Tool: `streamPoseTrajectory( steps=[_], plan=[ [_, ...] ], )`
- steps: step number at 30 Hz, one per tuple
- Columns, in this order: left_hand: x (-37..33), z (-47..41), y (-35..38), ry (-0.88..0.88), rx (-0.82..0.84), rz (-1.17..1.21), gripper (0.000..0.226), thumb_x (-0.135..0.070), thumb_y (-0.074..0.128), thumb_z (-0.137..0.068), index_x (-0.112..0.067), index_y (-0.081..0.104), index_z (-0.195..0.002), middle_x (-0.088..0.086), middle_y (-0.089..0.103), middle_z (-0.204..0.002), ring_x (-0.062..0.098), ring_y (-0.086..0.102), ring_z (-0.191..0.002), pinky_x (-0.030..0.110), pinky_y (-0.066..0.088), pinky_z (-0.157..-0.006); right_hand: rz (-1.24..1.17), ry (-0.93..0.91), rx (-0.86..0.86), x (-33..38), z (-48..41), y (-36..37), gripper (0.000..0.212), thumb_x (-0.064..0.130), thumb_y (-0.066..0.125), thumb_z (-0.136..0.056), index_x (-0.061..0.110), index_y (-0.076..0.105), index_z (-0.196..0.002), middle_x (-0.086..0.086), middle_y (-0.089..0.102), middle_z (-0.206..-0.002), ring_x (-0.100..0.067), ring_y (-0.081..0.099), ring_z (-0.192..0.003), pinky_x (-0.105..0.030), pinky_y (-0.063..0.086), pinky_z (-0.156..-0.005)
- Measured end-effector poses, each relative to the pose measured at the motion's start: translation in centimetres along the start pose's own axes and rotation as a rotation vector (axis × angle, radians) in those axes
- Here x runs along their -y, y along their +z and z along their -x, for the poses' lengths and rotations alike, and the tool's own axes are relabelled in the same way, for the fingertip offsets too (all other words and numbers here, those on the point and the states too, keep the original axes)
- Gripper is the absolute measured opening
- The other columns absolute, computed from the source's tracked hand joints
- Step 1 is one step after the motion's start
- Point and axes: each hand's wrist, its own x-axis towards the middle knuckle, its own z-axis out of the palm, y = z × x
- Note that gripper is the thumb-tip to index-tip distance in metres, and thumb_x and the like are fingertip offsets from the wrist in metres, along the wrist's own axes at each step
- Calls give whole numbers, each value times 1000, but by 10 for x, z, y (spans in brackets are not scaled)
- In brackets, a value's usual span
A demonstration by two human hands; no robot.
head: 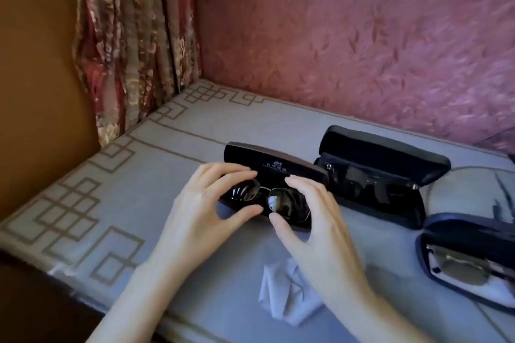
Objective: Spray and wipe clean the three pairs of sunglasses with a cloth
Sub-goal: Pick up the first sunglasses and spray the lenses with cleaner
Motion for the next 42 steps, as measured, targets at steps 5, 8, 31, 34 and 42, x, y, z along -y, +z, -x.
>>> streamPoseTrajectory(
  steps=[5,8,31,34,42],
  plan=[
    [2,1,-2,-72,49,-6,53,-58,61,-74,-31,63,-121,-24,53,-118,4,51,-114,21,38,-95,68,8,-13,14,1,3,48,25,70,-86,20,51,-130,13,50,-130,-5,42,-122,-9,29,-98],
    [4,1,-1,-132,69,51,49,-46,73,-79,-30,61,-124,-19,58,-119,5,50,-115,18,35,-96,135,15,6,24,3,3,51,27,68,-88,19,48,-134,10,48,-135,-6,38,-125,-12,27,-97],
    [-4,-14,-10,-113,34,114,46,-27,86,-68,-27,69,-111,-12,60,-106,5,54,-98,27,45,-92,103,51,-89,20,-13,-14,32,19,78,-78,21,64,-107,13,63,-104,-9,58,-100,-24,44,-81],
    [-14,-13,-18,-106,19,196,51,-25,87,-67,-25,67,-114,-6,62,-105,-2,55,-99,8,39,-88,21,-16,-110,24,-10,-25,33,14,79,-76,22,64,-105,15,61,-99,-6,58,-96,-23,45,-84],
    [-50,-1,-39,-149,34,549,41,-13,86,-65,-30,67,-98,-19,70,-97,2,65,-93,11,45,-84,-275,-18,-35,30,5,-57,37,11,82,-74,24,65,-104,10,67,-101,-6,62,-100,-15,43,-87]
  ],
)
